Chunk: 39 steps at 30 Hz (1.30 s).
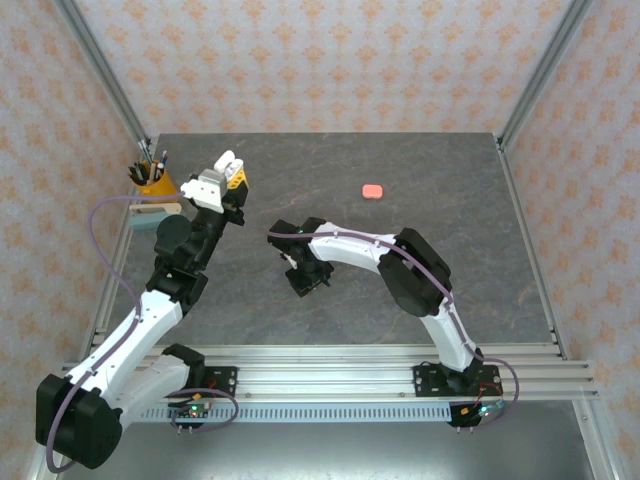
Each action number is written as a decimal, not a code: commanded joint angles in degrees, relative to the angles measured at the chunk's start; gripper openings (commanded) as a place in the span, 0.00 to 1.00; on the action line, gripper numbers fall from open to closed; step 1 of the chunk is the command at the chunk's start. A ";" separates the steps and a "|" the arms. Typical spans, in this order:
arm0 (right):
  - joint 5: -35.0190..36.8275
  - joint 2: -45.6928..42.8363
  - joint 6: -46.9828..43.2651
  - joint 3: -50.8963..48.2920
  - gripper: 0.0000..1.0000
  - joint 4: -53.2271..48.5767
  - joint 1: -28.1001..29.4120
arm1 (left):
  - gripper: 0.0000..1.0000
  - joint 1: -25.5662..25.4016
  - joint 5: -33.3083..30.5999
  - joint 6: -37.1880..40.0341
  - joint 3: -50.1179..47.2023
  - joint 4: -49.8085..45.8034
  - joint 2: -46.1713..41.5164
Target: Insert the wireless bluetooth earbuds into the charging case
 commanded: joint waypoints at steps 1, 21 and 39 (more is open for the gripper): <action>3.77 0.26 -0.39 -0.13 0.41 -1.86 0.34 | 0.00 0.64 0.36 -0.27 1.80 1.87 -0.19; 6.01 2.84 1.03 4.55 0.41 -2.82 0.56 | 0.00 0.65 0.58 -0.44 1.87 1.87 -0.28; 4.87 0.80 2.17 1.15 0.31 -2.40 0.64 | 0.00 0.65 0.39 -0.35 2.05 1.88 -0.22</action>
